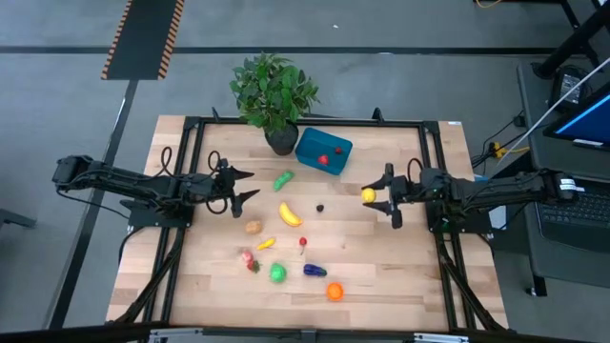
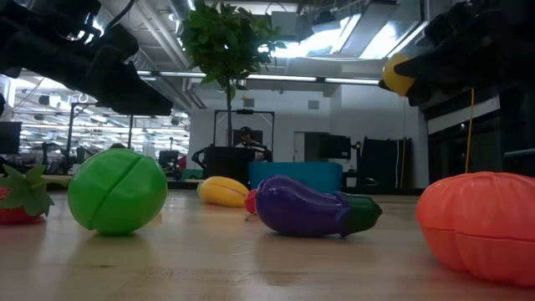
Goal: Pick and placing Produce into tupperware
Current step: Put the yellow lemon into the blue container
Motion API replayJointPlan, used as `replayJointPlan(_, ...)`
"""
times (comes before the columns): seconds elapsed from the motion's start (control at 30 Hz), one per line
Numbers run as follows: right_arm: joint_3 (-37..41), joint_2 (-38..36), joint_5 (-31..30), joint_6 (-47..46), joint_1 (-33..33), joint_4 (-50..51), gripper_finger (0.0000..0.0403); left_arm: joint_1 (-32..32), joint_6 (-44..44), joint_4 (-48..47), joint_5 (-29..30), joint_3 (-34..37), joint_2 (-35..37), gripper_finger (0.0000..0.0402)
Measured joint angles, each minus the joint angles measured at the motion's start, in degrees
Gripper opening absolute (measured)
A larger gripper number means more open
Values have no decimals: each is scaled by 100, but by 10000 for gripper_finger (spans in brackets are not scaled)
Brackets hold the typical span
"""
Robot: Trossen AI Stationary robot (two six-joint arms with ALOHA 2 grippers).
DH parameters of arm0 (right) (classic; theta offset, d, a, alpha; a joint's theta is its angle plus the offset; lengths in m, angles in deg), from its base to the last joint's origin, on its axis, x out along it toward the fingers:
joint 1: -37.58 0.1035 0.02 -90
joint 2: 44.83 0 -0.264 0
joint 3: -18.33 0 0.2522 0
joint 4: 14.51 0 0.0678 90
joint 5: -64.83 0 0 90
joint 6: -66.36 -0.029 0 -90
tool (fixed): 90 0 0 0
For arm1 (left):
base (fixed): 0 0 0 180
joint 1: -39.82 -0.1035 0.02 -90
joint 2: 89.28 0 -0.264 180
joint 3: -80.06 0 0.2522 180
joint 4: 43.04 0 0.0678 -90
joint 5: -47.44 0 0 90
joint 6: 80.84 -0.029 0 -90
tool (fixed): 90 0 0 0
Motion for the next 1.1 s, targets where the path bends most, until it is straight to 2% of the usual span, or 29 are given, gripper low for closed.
replayJointPlan(0.1, 0, 2, -252, 9, 0, -133, 219, 0, 0, -2, 0, 0, -1, 265)
replayJointPlan(0.5, 1, 108, -2385, -211, 0, -160, 219, 0, -24, -7, 0, 0, 0, 265)
replayJointPlan(0.83, 0, 517, -2804, -188, 0, -516, 219, 0, -42, -31, 67, 0, -1, 265)
replayJointPlan(1.1, -183, 1172, -3111, -177, -122, -850, 219, 0, -43, -39, 172, 0, -1, 265)
